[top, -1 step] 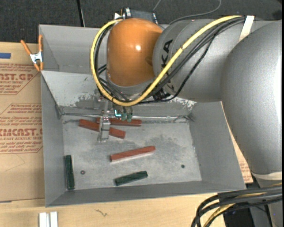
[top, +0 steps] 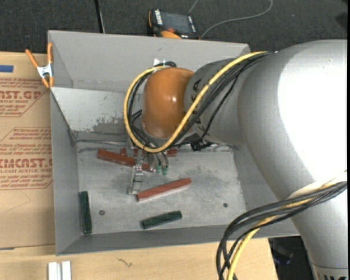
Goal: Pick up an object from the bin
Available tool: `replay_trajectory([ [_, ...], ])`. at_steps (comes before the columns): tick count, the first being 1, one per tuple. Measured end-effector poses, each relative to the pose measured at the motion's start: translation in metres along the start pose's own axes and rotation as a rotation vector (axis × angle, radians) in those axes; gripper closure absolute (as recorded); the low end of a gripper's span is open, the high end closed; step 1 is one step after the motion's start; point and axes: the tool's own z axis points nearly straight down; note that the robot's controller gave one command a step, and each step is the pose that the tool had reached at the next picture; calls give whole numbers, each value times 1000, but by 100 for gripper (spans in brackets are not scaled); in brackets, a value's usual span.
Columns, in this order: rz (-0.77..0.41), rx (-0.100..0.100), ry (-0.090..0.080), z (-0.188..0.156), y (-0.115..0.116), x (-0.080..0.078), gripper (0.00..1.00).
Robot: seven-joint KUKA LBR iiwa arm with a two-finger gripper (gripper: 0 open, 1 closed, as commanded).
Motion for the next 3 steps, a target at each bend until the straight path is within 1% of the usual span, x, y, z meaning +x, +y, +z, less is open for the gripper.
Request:
replay_trajectory([
  [1, 73, 0, -1, -34, 4, 21, 0],
  [2, 213, 0, -1, -33, -13, 15, 0],
  [3, 399, -2, -6, -4, -13, 22, 0],
])
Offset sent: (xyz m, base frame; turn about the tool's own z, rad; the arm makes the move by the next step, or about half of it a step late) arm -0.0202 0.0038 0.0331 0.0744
